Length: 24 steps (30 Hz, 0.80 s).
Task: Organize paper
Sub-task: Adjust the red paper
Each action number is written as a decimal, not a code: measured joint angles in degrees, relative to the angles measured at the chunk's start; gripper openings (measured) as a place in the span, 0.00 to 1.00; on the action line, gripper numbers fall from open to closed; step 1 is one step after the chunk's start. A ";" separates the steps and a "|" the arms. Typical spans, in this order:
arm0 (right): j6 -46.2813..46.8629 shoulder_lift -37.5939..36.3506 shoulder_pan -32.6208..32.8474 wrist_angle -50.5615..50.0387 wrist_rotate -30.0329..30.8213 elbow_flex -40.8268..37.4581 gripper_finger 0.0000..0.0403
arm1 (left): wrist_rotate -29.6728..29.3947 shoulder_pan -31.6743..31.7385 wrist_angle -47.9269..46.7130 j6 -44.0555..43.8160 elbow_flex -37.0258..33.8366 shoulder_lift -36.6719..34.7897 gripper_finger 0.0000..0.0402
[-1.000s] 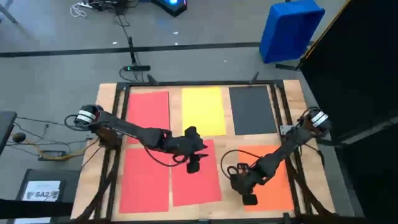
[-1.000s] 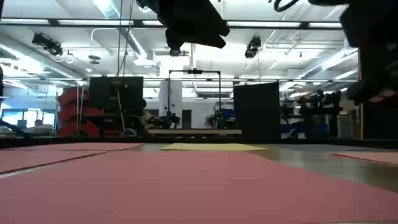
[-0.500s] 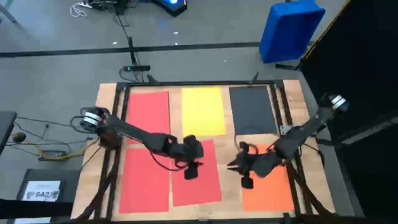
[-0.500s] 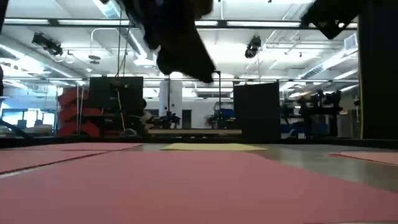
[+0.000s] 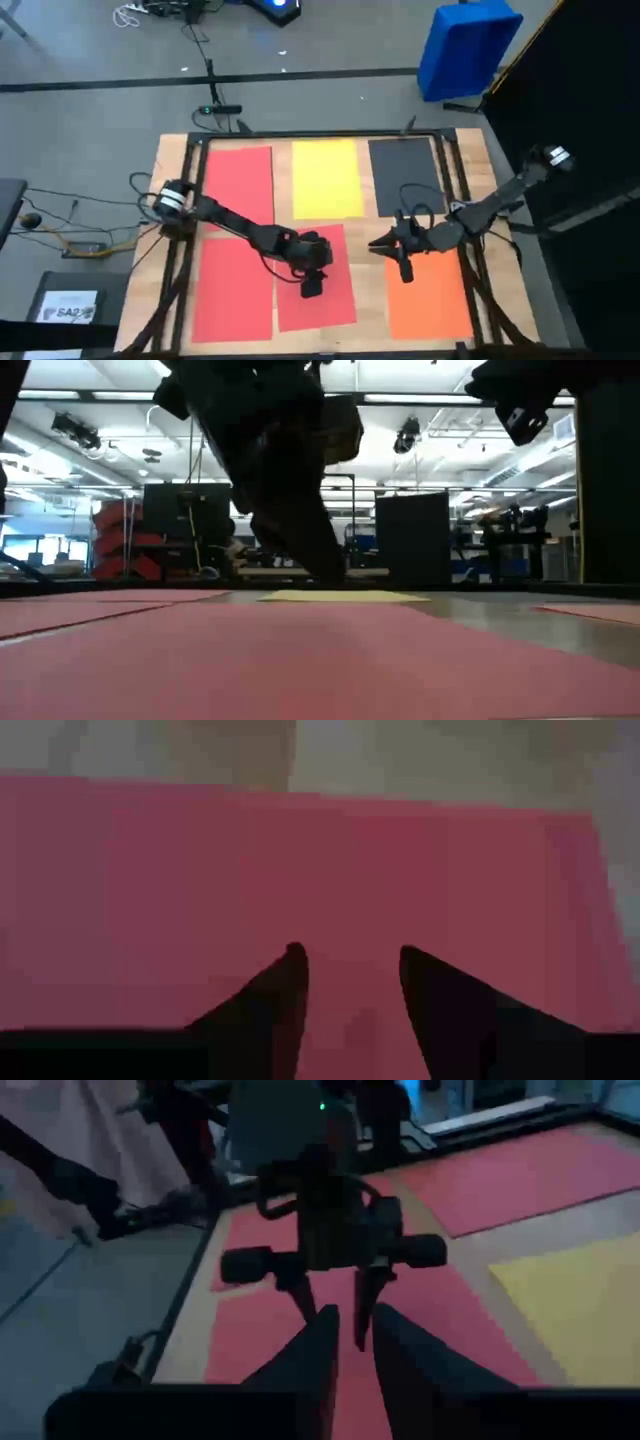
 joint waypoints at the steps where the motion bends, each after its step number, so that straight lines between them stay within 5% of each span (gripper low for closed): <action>1: -0.30 0.12 -0.30 0.28 -0.03 0.00 0.10 | -0.46 0.00 -0.23 0.00 0.00 0.44 0.35; 24: -3.46 0.13 -3.05 1.32 0.85 0.02 0.10 | -1.58 1.13 11.01 6.91 0.02 5.35 0.35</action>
